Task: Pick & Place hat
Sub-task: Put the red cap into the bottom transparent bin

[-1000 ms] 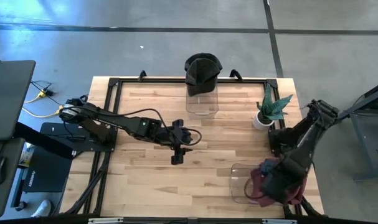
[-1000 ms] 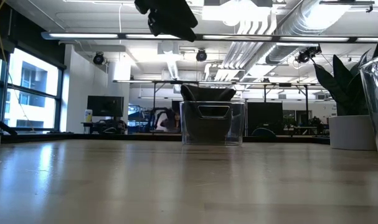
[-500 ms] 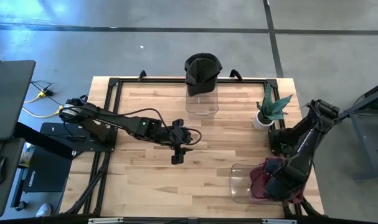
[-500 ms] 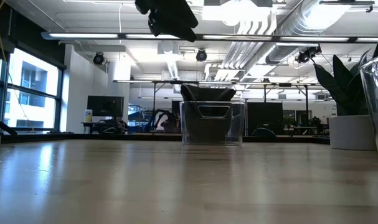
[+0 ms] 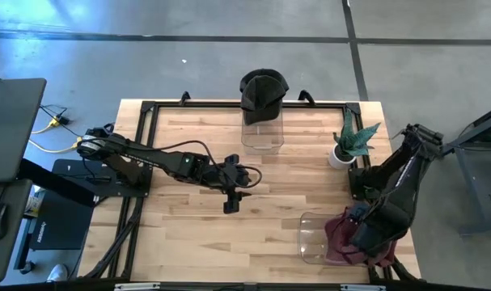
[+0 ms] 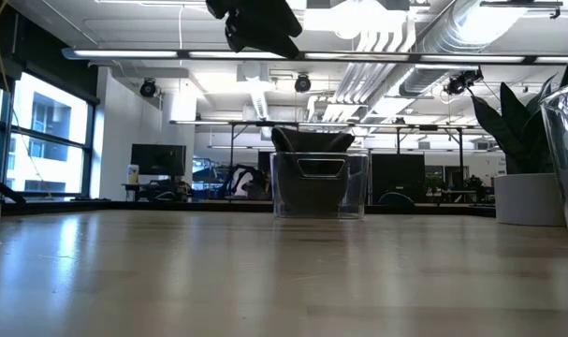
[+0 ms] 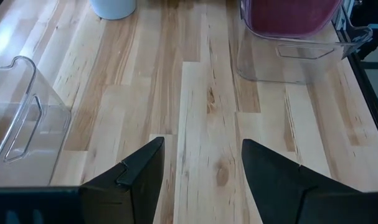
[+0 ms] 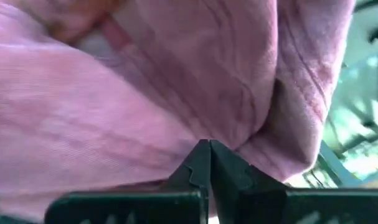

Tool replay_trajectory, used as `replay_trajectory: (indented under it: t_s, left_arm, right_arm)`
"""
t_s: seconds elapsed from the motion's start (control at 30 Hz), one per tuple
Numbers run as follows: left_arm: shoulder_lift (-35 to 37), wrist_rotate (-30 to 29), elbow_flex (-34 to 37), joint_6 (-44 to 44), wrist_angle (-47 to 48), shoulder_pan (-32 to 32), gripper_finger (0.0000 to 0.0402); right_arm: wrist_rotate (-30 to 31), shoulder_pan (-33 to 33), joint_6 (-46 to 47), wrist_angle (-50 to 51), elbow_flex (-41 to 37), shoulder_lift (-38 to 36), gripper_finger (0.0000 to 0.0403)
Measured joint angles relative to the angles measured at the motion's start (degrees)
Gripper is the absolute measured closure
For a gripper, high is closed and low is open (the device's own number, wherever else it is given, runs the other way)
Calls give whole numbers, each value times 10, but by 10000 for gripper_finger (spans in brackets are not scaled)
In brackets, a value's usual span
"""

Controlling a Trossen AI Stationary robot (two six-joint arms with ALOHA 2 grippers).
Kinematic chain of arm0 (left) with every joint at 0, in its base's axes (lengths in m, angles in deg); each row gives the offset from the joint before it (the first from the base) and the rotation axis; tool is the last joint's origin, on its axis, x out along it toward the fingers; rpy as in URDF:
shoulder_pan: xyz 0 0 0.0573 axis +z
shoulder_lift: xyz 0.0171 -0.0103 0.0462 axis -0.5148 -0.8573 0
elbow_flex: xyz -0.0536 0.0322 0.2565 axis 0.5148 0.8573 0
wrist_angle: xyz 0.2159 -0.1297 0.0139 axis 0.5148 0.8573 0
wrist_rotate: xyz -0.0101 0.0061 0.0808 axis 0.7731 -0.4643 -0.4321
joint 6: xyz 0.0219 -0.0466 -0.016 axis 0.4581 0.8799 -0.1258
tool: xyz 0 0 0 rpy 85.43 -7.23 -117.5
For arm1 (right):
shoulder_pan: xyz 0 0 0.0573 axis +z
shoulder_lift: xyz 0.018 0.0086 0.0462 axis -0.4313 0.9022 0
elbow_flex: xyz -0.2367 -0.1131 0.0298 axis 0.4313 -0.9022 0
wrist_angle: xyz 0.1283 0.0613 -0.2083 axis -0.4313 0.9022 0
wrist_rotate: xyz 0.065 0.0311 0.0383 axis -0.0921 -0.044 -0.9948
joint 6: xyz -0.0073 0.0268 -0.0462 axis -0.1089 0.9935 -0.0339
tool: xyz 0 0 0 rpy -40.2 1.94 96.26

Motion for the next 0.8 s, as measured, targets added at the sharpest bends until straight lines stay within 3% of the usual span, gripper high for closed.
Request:
replay_trajectory:
  t_s: [0.1, 0.2, 0.33, 0.57, 0.8]
  left_arm:
    - [0, 0, 0, 0, 0, 0, 195]
    - [0, 1, 0, 0, 1, 0, 195]
    - [0, 1, 0, 3, 1, 0, 195]
    - [0, 1, 0, 11, 2, 0, 195]
    - [0, 0, 0, 14, 2, 0, 195]
  right_arm:
    - [42, -2, 21, 0, 31, -5, 403]
    - [121, -9, 25, -3, 53, -6, 403]
    - [224, -34, -11, -78, 42, -6, 403]
    - [157, -93, -129, -240, -79, -2, 403]
    - [72, -101, -127, -162, -125, -2, 403]
